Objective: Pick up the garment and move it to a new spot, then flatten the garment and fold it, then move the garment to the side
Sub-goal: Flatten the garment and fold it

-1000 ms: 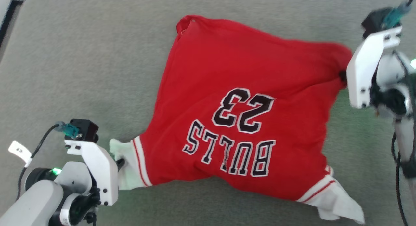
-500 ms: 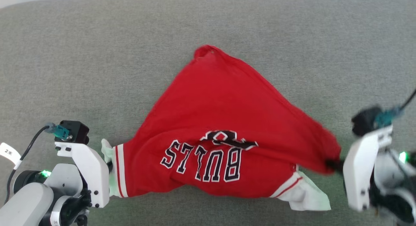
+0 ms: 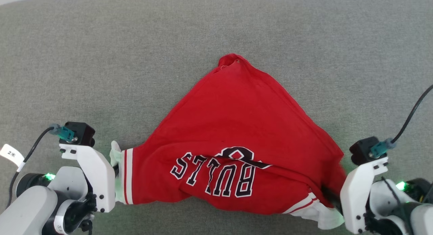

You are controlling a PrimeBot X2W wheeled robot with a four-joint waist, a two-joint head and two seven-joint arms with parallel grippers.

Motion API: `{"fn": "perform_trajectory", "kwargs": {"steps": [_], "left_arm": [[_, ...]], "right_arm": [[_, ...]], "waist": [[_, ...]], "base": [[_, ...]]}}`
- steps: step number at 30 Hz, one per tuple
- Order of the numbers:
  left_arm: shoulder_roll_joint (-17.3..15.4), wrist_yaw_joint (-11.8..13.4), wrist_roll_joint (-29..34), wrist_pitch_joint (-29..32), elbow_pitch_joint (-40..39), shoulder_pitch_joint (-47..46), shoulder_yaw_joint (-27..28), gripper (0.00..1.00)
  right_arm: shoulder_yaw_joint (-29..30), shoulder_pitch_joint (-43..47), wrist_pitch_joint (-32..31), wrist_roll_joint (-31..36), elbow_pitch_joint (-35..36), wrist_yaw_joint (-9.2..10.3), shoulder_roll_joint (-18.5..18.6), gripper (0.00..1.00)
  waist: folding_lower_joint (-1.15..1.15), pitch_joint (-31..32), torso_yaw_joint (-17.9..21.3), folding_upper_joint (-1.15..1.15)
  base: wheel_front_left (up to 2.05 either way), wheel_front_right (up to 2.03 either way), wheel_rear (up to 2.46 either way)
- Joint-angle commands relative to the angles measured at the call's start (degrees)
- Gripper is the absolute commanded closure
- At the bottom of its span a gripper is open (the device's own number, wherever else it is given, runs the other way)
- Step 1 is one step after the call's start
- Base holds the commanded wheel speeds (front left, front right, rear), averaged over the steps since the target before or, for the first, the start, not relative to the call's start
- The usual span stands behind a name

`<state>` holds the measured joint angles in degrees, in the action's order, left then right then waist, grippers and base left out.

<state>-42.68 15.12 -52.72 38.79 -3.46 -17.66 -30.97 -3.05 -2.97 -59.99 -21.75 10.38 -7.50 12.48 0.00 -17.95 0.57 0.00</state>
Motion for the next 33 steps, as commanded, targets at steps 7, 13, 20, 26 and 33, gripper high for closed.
{"fn": "perform_trajectory", "kwargs": {"steps": [7,13,20,26,33], "left_arm": [[-0.39,0.38,-0.59,-0.91,0.22,1.26,0.64,1.00],[-0.73,0.60,-0.62,-1.26,-0.52,1.35,1.03,1.00],[0.78,-0.54,0.55,-0.71,-0.50,-1.28,-0.57,1.00],[3.72,-2.39,2.05,-0.44,0.88,-5.45,-2.65,1.00],[8.08,-5.66,3.07,-0.72,4.27,-10.10,-5.83,1.00]], "right_arm": [[1.54,-0.96,-4.41,-0.88,9.33,0.01,1.98,0.00],[4.21,-4.19,-6.37,-0.67,20.29,0.02,1.94,0.00],[1.46,-14.34,-0.44,1.49,16.45,0.01,-0.28,0.00],[-2.54,-25.71,7.10,1.26,3.33,0.01,0.75,0.00],[-7.15,-36.87,10.81,0.49,-15.57,0.01,3.35,0.00]], "waist": [[0.00,1.29,0.93,0.00],[0.00,1.52,1.01,0.00],[0.00,0.81,-1.50,0.00],[0.00,-0.54,-5.99,0.00],[0.00,-2.12,-12.57,0.00]], "base": [[0.00,0.00,0.00],[0.00,0.00,0.00],[0.00,0.00,0.00],[0.00,0.00,0.00],[0.00,0.00,0.00]]}}
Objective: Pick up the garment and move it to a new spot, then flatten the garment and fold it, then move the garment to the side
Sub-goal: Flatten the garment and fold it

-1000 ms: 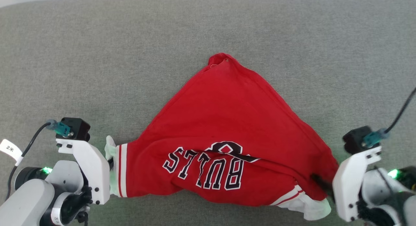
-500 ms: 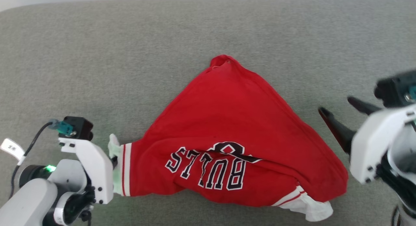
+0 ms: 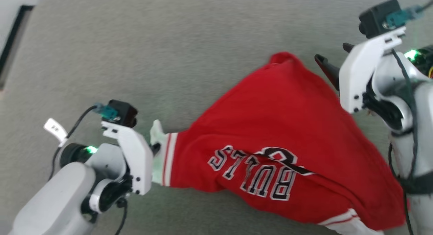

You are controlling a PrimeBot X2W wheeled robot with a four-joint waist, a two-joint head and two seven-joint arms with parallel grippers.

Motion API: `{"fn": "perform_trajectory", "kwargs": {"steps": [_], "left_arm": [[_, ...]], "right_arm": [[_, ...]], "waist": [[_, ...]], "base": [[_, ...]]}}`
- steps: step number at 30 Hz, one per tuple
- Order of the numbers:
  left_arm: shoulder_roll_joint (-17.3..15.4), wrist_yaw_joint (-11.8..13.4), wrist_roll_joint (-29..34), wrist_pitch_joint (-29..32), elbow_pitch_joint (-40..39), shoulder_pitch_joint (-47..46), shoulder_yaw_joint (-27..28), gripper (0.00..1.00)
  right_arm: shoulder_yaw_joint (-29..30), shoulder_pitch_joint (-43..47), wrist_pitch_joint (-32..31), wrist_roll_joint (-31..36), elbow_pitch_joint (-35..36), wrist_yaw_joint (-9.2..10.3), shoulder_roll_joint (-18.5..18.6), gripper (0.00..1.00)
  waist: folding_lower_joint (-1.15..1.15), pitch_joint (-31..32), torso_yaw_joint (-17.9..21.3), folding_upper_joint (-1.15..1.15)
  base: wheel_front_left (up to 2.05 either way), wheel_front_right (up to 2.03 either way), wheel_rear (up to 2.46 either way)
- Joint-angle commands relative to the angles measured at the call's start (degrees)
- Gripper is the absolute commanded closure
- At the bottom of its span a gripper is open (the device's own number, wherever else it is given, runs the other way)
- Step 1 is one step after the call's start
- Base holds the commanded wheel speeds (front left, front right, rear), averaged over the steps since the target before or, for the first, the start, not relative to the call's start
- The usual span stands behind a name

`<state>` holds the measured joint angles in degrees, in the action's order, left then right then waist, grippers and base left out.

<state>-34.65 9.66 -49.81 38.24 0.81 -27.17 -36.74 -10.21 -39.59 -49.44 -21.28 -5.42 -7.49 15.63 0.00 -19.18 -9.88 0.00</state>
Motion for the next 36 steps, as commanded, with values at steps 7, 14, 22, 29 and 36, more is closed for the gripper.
{"fn": "perform_trajectory", "kwargs": {"steps": [7,14,22,29,36], "left_arm": [[3.70,-2.75,0.72,-1.20,3.54,-3.75,-1.91,1.00],[5.14,-4.18,0.38,-2.05,6.21,-4.80,-2.39,1.00],[5.38,-5.08,-0.20,-2.97,9.52,-6.39,-1.70,1.00],[2.39,-4.78,-1.17,-0.88,11.51,-10.19,0.95,1.00],[-2.58,-4.37,-0.14,3.64,11.83,-18.31,3.78,1.00]], "right_arm": [[-6.05,-7.89,-2.12,-1.78,-16.40,0.00,2.45,0.00],[-13.29,-10.00,-9.42,-5.96,-24.86,0.00,4.39,0.00],[-19.01,-11.17,-12.23,-9.01,-29.77,0.01,7.27,1.00],[-16.44,-16.03,-4.60,-9.81,-28.62,0.05,7.86,1.00],[-13.68,-18.49,0.32,-9.34,-25.66,0.06,8.52,1.00]], "waist": [[0.00,-2.11,-7.17,0.00],[0.00,-3.08,-9.16,0.00],[0.00,-3.19,-8.91,0.00],[0.00,-0.64,-6.12,0.00],[0.00,2.75,-2.01,0.00]], "base": [[0.00,0.00,0.00],[0.00,0.00,0.00],[0.00,0.00,0.00],[0.00,0.00,0.00],[0.00,0.00,0.00]]}}
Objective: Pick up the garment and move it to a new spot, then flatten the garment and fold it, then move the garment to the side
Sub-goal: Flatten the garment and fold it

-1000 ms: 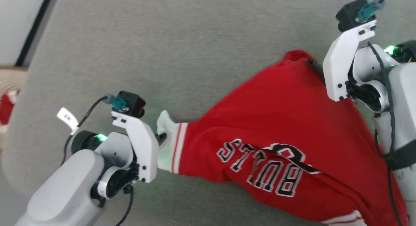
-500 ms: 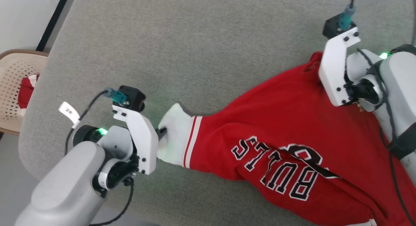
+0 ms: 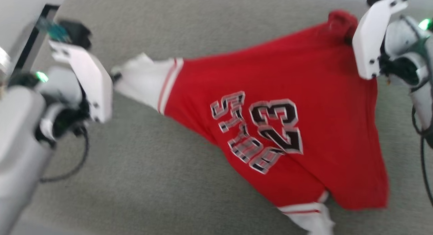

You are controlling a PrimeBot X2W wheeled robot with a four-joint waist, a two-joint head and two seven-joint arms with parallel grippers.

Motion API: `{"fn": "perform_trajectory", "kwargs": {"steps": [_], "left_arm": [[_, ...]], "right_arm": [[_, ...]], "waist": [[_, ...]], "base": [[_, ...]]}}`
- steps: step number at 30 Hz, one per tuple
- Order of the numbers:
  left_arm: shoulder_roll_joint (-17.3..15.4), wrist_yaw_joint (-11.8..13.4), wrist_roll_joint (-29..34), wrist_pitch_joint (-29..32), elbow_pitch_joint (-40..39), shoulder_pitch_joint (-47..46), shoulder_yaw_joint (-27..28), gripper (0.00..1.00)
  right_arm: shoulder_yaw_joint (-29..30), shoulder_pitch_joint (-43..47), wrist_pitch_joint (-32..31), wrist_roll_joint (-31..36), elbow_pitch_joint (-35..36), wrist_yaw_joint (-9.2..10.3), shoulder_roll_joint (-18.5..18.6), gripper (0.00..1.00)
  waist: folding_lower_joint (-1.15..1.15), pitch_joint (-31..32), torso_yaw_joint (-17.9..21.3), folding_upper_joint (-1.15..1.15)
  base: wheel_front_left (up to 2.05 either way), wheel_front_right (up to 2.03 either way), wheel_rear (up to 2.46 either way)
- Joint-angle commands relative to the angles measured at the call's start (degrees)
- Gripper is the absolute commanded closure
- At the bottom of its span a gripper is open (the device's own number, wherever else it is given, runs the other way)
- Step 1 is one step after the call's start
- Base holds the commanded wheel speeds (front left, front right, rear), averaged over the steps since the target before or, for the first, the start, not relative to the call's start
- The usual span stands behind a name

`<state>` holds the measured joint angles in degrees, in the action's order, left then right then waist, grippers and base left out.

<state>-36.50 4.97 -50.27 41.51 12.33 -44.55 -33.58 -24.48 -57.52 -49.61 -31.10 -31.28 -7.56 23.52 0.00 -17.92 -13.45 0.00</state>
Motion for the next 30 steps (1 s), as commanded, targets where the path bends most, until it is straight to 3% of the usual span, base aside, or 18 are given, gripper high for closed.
{"fn": "perform_trajectory", "kwargs": {"steps": [1,11,23,30], "left_arm": [[-1.39,0.53,0.46,1.17,0.44,-2.24,0.91,1.00],[-4.83,-0.89,4.92,4.91,6.21,-16.33,1.49,1.00],[-0.80,-3.56,7.79,0.85,15.05,-26.30,0.66,1.00],[2.13,-4.67,8.19,-2.85,20.16,-30.73,0.99,1.00]], "right_arm": [[1.12,-0.81,0.99,0.54,0.72,0.14,0.49,1.00],[8.00,-3.12,5.93,2.42,4.77,0.24,-1.10,1.00],[14.81,-5.27,9.41,8.20,4.02,0.26,-6.26,1.00],[17.12,-7.79,11.20,11.05,2.46,0.23,-9.13,1.00]], "waist": [[0.00,2.03,2.17,0.00],[0.00,8.62,8.60,0.00],[0.00,12.84,11.76,0.00],[0.00,11.83,12.97,0.00]], "base": [[0.00,0.00,0.00],[0.00,0.00,0.00],[0.00,0.00,0.00],[0.00,0.00,0.00]]}}
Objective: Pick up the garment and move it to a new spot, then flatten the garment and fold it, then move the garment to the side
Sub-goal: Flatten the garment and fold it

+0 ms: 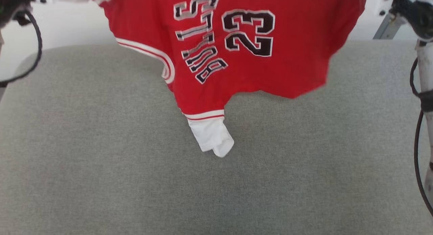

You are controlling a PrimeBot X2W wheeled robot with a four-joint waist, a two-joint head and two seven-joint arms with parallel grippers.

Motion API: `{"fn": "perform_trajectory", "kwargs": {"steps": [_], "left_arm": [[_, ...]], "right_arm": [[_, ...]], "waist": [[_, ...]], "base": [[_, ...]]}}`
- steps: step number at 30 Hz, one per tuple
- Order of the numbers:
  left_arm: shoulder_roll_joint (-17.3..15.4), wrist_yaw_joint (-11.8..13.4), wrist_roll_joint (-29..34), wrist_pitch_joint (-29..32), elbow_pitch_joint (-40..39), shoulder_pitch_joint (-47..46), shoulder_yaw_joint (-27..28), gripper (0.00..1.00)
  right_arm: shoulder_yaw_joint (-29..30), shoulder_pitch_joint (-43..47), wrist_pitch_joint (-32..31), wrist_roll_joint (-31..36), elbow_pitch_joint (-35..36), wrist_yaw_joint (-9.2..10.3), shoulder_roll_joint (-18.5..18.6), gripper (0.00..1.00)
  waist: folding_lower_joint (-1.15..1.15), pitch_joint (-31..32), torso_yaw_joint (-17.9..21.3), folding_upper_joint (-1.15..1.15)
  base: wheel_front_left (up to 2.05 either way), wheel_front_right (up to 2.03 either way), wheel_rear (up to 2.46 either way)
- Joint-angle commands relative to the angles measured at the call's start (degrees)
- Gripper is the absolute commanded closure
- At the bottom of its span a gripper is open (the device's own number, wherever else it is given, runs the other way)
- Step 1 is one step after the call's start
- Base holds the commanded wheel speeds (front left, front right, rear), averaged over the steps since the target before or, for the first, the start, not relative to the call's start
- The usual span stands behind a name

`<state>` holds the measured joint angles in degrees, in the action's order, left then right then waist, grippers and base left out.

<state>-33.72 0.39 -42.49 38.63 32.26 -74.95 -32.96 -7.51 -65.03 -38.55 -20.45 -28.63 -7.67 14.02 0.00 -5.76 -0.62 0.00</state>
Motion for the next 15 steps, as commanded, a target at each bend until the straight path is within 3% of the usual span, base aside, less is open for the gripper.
{"fn": "perform_trajectory", "kwargs": {"steps": [1,9,15], "left_arm": [[-0.29,-0.17,0.92,-1.17,0.80,-1.12,0.31,1.00],[1.84,1.15,6.77,-15.97,7.76,-9.94,0.75,1.00],[3.65,2.20,11.98,-32.87,12.83,-18.82,1.05,1.00]], "right_arm": [[0.42,-0.87,0.79,0.93,-0.69,0.34,0.16,1.00],[2.04,-8.17,10.64,7.68,-6.83,0.34,-2.46,1.00],[2.98,-15.29,24.62,15.62,-12.55,0.34,-4.74,1.00]], "waist": [[0.00,-0.95,0.19,0.00],[0.00,-8.29,0.80,0.00],[0.00,-13.80,0.99,0.00]], "base": [[0.00,0.00,0.00],[0.00,0.00,0.00],[0.00,0.00,0.00]]}}
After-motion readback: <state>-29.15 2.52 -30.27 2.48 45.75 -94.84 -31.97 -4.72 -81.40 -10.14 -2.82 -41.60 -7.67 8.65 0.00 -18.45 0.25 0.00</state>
